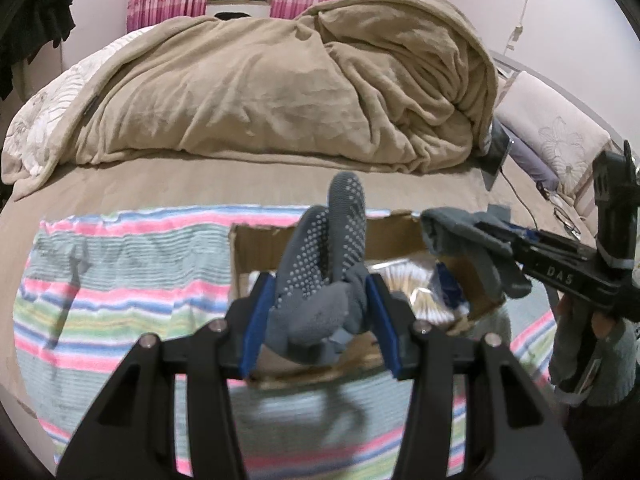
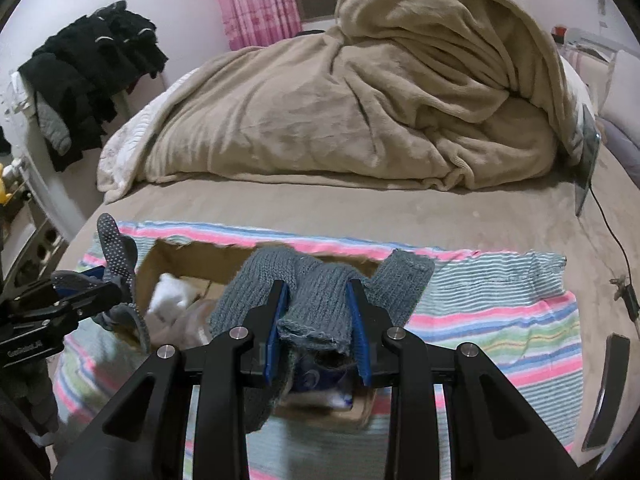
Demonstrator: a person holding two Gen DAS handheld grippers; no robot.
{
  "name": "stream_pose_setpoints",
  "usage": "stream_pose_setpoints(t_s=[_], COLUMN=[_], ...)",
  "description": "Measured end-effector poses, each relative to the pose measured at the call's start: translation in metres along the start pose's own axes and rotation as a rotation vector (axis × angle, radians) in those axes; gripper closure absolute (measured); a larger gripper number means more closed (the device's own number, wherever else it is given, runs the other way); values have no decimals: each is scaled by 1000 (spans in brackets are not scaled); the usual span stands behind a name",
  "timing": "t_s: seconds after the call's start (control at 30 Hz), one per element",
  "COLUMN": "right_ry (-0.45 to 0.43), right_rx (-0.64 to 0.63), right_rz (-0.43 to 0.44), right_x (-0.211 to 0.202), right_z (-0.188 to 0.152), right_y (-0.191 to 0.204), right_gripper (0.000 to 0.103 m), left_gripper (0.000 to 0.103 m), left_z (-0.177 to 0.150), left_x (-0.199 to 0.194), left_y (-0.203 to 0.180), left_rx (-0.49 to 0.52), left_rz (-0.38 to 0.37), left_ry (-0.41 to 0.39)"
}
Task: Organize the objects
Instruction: 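Lower both pairs of gloves into the box and open both tools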
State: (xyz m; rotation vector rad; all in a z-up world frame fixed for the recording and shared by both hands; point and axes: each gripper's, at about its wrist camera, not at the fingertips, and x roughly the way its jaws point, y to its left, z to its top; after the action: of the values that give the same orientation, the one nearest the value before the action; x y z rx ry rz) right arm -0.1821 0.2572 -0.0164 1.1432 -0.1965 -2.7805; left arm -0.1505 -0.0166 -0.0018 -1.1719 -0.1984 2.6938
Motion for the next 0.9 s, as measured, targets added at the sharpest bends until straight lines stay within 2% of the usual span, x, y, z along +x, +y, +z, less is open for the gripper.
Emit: stream_pose_setpoints(t_s=[0.3, 0.57, 0.67, 0.77, 0.83, 0.9], right_ry=[56, 48, 46, 35, 29, 25], right_rx=[0, -40, -38, -27, -18, -10], right_rz=[-49, -89, -81, -66, -58, -47], right_x=[39, 45, 40, 31, 23, 16], right_z=[-13, -20, -21, -22, -23, -25], right_y=[-9, -2, 0, 2, 3, 5], right_gripper=[71, 67, 57, 54, 50, 44], left_gripper=[54, 51, 44, 37, 22, 16], left_z=[3, 2, 3, 3, 3, 4], left_x=[48, 70, 70, 66, 58, 47], left_y=[1, 5, 6, 5, 4, 3], left_rx=[11, 3, -3, -8, -9, -6], left_rz=[2, 23, 39, 40, 45, 51], left_ry=[65, 104, 112, 116, 95, 68])
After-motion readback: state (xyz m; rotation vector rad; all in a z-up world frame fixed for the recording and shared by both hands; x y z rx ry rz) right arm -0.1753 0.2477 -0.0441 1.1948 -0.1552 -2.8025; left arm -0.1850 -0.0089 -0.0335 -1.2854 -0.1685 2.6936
